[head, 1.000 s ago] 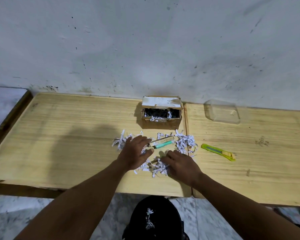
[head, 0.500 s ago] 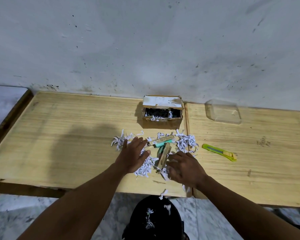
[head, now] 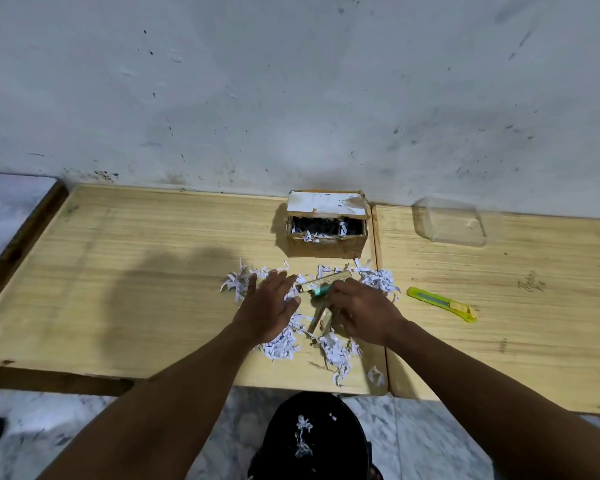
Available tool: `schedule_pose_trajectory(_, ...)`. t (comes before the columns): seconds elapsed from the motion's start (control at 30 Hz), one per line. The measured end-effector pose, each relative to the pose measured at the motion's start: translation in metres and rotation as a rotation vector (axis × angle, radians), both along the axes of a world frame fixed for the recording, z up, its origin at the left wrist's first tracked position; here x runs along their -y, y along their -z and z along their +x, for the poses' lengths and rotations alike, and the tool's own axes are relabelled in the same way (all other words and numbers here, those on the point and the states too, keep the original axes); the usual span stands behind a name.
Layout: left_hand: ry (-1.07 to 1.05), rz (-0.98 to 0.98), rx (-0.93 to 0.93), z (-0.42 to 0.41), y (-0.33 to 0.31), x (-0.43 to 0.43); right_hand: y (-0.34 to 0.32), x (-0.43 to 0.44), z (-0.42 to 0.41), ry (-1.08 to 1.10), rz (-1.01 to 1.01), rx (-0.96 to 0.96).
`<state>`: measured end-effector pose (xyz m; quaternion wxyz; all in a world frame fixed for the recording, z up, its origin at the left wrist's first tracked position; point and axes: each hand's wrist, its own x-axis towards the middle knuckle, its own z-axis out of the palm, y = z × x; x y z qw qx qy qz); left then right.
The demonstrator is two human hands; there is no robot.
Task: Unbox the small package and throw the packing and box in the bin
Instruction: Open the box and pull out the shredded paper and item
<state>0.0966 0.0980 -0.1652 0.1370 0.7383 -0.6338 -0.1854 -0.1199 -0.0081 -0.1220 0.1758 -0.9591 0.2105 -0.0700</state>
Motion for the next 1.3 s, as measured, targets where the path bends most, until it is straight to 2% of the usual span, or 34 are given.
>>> schedule_pose_trajectory(0.07, 0.002, 0.022, 0.01, -0.001, 0.002, 0.002, 0.003, 0.003, 0.006, -0.077, 0.007, -0.13)
schedule_pose_trajectory(0.2, -0.003, 0.031, 0.02, -0.001, 0.006, 0.006, 0.0, 0.007, 0.017, -0.146, -0.142, -0.377)
schedule_pose_trajectory(0.3, -0.013, 0.04, 0.022, -0.001, 0.006, 0.007, -0.002, 0.01, 0.023, -0.14, -0.213, -0.42)
schedule_pose_trajectory(0.47, -0.027, 0.03, 0.024, -0.001, 0.005, 0.009, -0.008, 0.012, 0.024, -0.122, -0.196, -0.485)
schedule_pose_trajectory(0.83, -0.046, 0.016, 0.018, -0.001, 0.006, 0.011, -0.016, 0.025, 0.013, 0.162, -0.035, -0.331)
schedule_pose_trajectory(1.0, -0.046, 0.015, 0.011, -0.003, 0.004, 0.012, -0.022, 0.028, 0.015, 0.186, 0.181, -0.255)
schedule_pose_trajectory(1.3, -0.084, 0.01, 0.033, -0.003, 0.007, 0.014, -0.025, 0.03, 0.022, 0.211, 0.024, -0.299)
